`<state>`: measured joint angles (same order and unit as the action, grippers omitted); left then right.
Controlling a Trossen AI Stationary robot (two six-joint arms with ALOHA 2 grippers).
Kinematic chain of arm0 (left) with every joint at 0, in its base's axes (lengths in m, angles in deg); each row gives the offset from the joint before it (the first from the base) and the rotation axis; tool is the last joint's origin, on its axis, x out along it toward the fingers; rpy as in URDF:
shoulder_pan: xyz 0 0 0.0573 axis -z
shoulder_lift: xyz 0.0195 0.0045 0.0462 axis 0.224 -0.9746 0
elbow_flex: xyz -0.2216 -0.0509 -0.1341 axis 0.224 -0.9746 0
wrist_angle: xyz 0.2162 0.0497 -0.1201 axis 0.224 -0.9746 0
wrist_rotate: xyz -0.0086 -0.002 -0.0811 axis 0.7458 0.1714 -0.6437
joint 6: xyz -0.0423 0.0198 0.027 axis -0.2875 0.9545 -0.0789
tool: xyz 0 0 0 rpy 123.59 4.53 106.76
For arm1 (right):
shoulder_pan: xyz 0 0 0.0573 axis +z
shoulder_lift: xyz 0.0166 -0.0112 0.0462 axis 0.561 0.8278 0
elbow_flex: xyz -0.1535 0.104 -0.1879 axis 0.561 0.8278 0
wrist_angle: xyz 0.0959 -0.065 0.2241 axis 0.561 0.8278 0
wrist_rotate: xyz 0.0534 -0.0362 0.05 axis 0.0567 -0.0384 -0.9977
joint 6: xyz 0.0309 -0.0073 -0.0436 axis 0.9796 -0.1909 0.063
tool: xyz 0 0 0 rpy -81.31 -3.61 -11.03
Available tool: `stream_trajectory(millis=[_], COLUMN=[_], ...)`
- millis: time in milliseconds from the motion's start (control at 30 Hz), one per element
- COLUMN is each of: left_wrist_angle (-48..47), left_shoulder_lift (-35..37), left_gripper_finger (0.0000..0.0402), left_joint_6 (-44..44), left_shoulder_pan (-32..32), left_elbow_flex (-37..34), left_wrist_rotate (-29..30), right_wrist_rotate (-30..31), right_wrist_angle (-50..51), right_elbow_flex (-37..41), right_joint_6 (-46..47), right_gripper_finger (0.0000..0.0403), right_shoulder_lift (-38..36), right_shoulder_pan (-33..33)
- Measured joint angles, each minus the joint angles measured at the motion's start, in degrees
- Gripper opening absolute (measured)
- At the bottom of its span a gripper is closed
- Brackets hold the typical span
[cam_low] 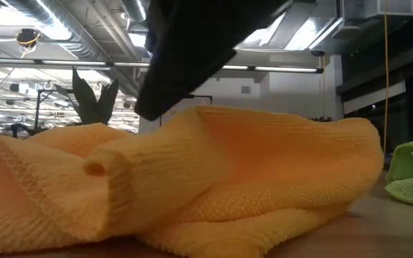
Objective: Fold microfiber towels
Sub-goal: Fold the bottom orange microfiber towel
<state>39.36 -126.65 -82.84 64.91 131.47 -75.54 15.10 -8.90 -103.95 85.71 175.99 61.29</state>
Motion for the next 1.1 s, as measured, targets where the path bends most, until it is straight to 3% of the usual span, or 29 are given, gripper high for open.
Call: stream_trajectory(millis=[367,467,533,733,1100], left_wrist_angle=[0.0,0.0,0.0,0.3,0.3], left_shoulder_lift=[0.0,0.0,0.0,0.0,0.0], left_gripper_finger=[0.0,0.0,0.0,0.0,0.0], left_joint_6=[0.0,0.0,0.0,-0.1,0.0], left_shoulder_pan=[0.0,-0.1,-0.1,-0.1,-0.1], left_elbow_flex=[0.0,0.0,0.0,0.0,0.0], left_wrist_rotate=[0.0,0.0,0.0,0.0,0.0], right_wrist_rotate=[0.4,0.4,0.3,1.4,0.3], right_wrist_angle=[-12.3,-14.5,-10.6,18.4,23.9], right_elbow_flex=[0.0,-3.1,-8.3,-25.6,-27.1], right_joint_6=[-1.5,-3.9,-5.5,-5.7,-4.6], right_gripper_finger=[0.017,0.017,0.017,0.017,0.017], right_shoulder_lift=[0.1,2.4,5.7,12.2,15.6], right_shoulder_pan=[-1.6,-1.5,-1.5,-1.5,1.0])
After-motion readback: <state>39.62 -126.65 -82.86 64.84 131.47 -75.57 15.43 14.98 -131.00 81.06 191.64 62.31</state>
